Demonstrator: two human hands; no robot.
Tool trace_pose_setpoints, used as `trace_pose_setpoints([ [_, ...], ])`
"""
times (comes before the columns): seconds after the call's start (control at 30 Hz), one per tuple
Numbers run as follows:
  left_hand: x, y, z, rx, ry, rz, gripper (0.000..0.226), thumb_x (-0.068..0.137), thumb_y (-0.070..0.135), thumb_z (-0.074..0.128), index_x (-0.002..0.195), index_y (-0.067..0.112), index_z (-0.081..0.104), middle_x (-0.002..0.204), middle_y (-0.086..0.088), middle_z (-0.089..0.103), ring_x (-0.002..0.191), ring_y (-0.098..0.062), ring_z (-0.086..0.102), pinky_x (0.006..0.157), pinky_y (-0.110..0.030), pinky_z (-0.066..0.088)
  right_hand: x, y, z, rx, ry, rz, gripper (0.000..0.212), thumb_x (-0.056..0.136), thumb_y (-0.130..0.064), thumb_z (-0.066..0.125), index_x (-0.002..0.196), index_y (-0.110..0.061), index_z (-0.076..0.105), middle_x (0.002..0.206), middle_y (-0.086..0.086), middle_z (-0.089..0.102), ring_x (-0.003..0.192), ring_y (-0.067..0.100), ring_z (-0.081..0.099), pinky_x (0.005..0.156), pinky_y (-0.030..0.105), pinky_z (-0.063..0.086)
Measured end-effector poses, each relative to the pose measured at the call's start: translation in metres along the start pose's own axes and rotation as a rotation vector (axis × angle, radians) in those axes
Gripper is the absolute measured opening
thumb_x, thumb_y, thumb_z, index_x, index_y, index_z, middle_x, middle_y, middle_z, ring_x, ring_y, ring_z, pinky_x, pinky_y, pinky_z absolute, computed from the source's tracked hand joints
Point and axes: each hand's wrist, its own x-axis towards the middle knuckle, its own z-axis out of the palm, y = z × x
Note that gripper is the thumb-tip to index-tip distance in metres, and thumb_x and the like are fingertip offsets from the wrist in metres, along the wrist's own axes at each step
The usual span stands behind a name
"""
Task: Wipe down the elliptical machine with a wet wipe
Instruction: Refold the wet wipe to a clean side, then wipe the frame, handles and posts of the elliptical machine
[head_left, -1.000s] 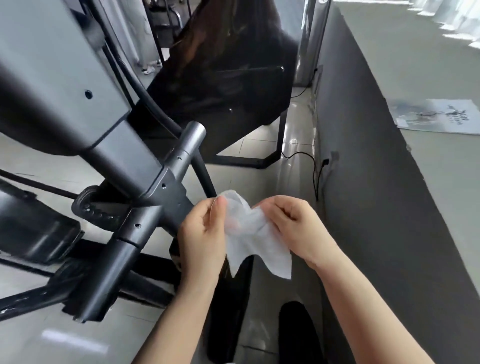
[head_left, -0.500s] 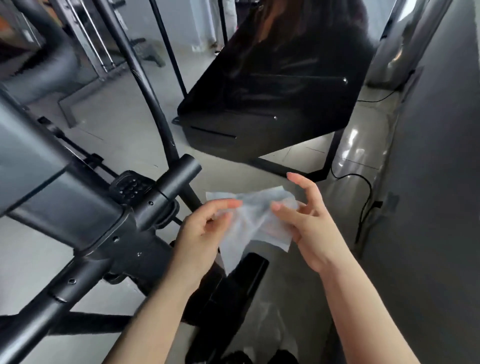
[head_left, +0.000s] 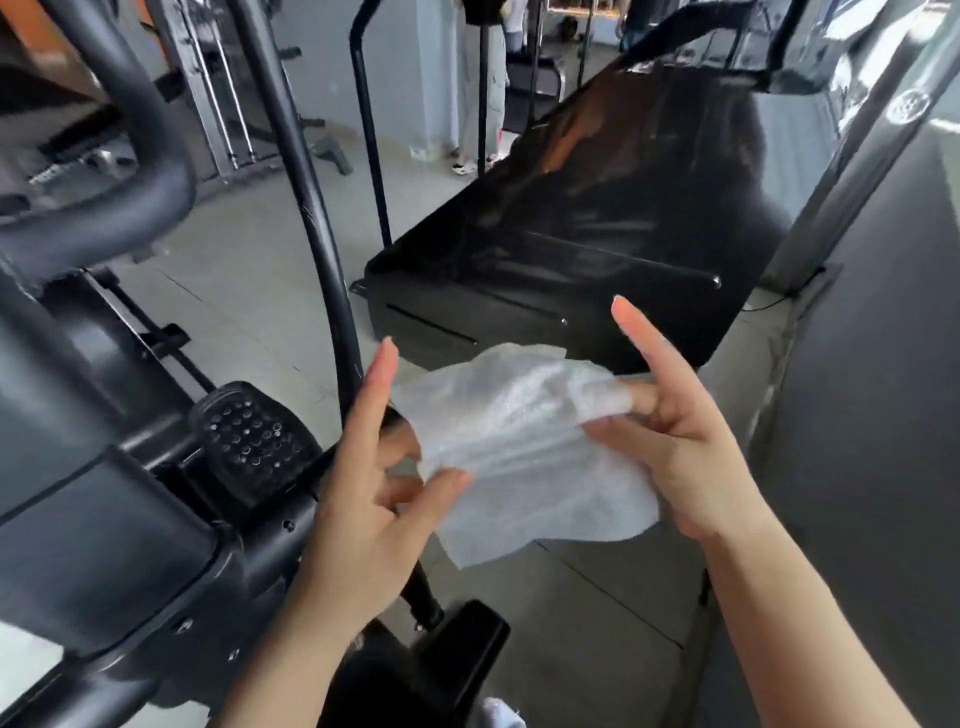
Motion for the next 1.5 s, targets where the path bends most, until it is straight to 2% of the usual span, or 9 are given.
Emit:
trace_pose_setpoints([
  [0.23, 0.043, -0.026, -0.012, -0.218, 0.221, -0.108, 0.11, 0.082, -0.018, 0.06, 0.137, 0.063, 0.011, 0.122, 0.008, 0.068, 0.071, -0.011, 0.061, 0.078, -0.025, 0.055, 0.063, 0.027, 0.005, -0.086, -0.099, -0.059, 0.077, 0.066, 0.02, 0.035, 0.126, -0.022, 0.06, 0.061, -0.005, 0.067, 0.07, 0.018, 0.065, 0.082, 0.023, 0.052],
  [0.4, 0.071, -0.03, -0.009, -0.504, 0.254, -0.581, 0.037, 0.083, 0.022, 0.052, 0.115, 0.016, 0.07, 0.11, -0.006, 0.073, 0.103, -0.023, 0.069, 0.087, -0.04, 0.054, 0.112, 0.035, 0.007, -0.063, -0.277, -0.07, 0.056, 0.07, 0.019, 0.037, 0.09, -0.017, 0.075, 0.068, 0.0, 0.067, 0.069, 0.022, 0.063, 0.071, 0.035, 0.053],
  [0.53, 0.085, -0.036, -0.005, -0.617, 0.36, -0.69, 0.056, 0.087, 0.055, 0.048, 0.105, 0.008, 0.071, 0.105, -0.011, 0.074, 0.098, -0.024, 0.071, 0.085, -0.04, 0.053, 0.145, 0.041, 0.009, 0.004, -0.414, 0.001, 0.054, 0.073, 0.006, 0.031, 0.086, -0.018, 0.077, 0.077, 0.009, 0.069, 0.084, 0.033, 0.063, 0.081, 0.052, 0.05],
  [0.73, 0.128, -0.053, 0.013, -0.227, 0.575, -0.445, 0.03, 0.081, 0.027, 0.075, 0.099, 0.003, 0.073, 0.1, -0.02, 0.073, 0.099, -0.037, 0.069, 0.087, -0.044, 0.052, 0.211, 0.051, 0.006, -0.117, -0.58, -0.047, 0.017, 0.083, -0.013, 0.072, 0.098, -0.021, 0.073, 0.071, -0.01, 0.064, 0.069, 0.002, 0.056, 0.07, 0.011, 0.041],
  [0.97, 0.165, -0.054, 0.021, 0.061, 0.619, -0.371, 0.025, 0.066, 0.018, 0.076, 0.086, 0.032, 0.078, 0.093, 0.009, 0.075, 0.09, -0.008, 0.069, 0.075, -0.017, 0.052, 0.287, 0.059, -0.019, -0.164, -0.775, 0.109, 0.072, 0.077, 0.007, 0.073, 0.123, -0.044, 0.055, 0.122, -0.021, 0.06, 0.076, 0.012, 0.065, 0.071, 0.021, 0.051],
  [1.1, 0.175, -0.046, 0.029, 0.406, 0.52, -0.399, 0.037, 0.08, 0.002, 0.074, 0.098, 0.035, 0.069, 0.095, 0.02, 0.072, 0.094, 0.004, 0.066, 0.082, -0.008, 0.044, 0.317, 0.051, -0.005, -0.48, -1.11, 0.088, 0.05, 0.077, -0.025, 0.079, 0.116, -0.048, 0.059, 0.116, -0.027, 0.061, 0.101, -0.001, 0.061, 0.085, 0.014, 0.048],
  [1.2, 0.177, -0.037, 0.031, 0.583, 0.508, -0.338, 0.045, 0.077, 0.004, 0.078, 0.102, 0.036, 0.06, 0.09, 0.015, 0.072, 0.087, -0.004, 0.067, 0.074, -0.01, 0.043, 0.319, 0.046, 0.022, -0.601, -1.277, -0.067, 0.023, 0.074, -0.043, 0.077, 0.096, -0.044, 0.069, 0.087, -0.016, 0.065, 0.083, -0.002, 0.057, 0.07, 0.009, 0.038],
  [1.37, 0.164, -0.034, 0.037, -0.142, 1.146, -0.146, 0.035, 0.078, 0.016, 0.072, 0.108, 0.024, 0.058, 0.095, 0.005, 0.067, 0.076, -0.012, 0.062, 0.061, -0.023, 0.05, 0.311, 0.042, 0.052, -0.289, -1.351, 0.007, 0.02, 0.078, -0.033, 0.076, 0.067, -0.02, 0.067, 0.063, -0.006, 0.059, 0.059, 0.005, 0.051, 0.058, 0.018, 0.036],
  [1.5, 0.16, -0.048, 0.05, -0.783, 1.376, -0.352, 0.052, 0.096, 0.057, 0.039, 0.119, 0.016, 0.062, 0.111, -0.006, 0.072, 0.104, -0.025, 0.069, 0.091, -0.043, 0.051, 0.271, 0.047, 0.088, -0.427, -1.177, -0.41, 0.029, 0.095, -0.03, 0.057, 0.072, -0.012, 0.063, 0.061, -0.004, 0.05, 0.059, 0.005, 0.045, 0.056, 0.017, 0.034],
])
